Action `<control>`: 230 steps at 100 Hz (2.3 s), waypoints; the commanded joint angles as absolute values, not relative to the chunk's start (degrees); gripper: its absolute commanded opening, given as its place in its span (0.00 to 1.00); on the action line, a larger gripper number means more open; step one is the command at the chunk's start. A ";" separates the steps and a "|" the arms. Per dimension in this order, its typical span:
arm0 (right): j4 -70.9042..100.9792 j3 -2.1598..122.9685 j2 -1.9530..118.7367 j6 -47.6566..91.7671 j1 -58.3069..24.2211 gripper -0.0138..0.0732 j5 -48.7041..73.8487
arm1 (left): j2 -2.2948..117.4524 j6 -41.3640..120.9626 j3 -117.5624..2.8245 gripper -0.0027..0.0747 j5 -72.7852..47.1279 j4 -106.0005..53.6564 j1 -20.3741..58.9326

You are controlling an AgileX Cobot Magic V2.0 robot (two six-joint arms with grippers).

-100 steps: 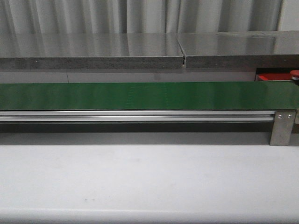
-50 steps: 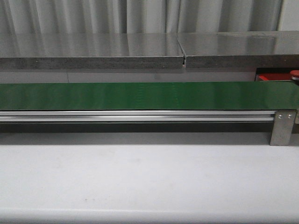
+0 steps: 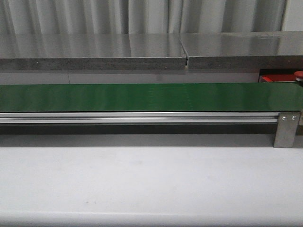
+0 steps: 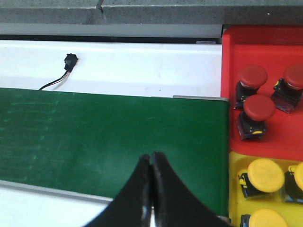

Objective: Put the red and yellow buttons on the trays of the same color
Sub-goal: 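Move the left gripper over the last red and yellow buttons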

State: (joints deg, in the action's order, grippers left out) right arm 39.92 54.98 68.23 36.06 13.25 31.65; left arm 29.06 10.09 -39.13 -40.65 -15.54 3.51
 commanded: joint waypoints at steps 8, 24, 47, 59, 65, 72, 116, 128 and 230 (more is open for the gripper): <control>40.68 52.26 61.64 38.67 13.16 0.02 28.30 | 29.49 9.95 -40.60 0.01 -36.15 -16.74 4.04; 40.74 48.54 56.59 38.77 13.16 0.02 26.94 | 29.49 9.95 -40.60 0.01 -36.15 -16.74 4.04; 41.18 43.75 51.56 38.77 10.80 0.02 26.92 | 29.49 9.95 -40.60 0.01 -36.15 -16.74 4.04; 41.30 41.27 49.06 38.77 8.80 0.02 25.99 | 29.49 9.95 -40.60 0.01 -36.15 -17.17 4.04; 41.49 39.82 47.73 38.77 8.36 0.02 25.18 | 29.49 9.95 -40.60 0.01 -36.01 -17.17 4.04; 41.56 38.61 45.89 38.77 8.36 0.02 24.67 | 29.49 9.95 -40.60 0.01 -36.01 -17.17 4.04; 41.60 37.96 43.69 38.77 8.36 0.02 24.40 | 38.33 6.30 -43.18 0.01 -32.11 -17.15 0.63; 41.60 37.96 43.69 38.77 8.36 0.02 24.40 | 44.69 6.30 -45.95 0.01 -31.79 -17.15 -2.88; 41.60 37.96 43.70 38.77 8.36 0.02 23.84 | 82.78 6.30 -76.29 0.57 -35.23 -19.92 -16.24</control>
State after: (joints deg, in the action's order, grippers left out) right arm 40.05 36.51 44.03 38.17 8.44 27.53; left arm 82.46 7.02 -72.24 -37.13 -18.42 -15.39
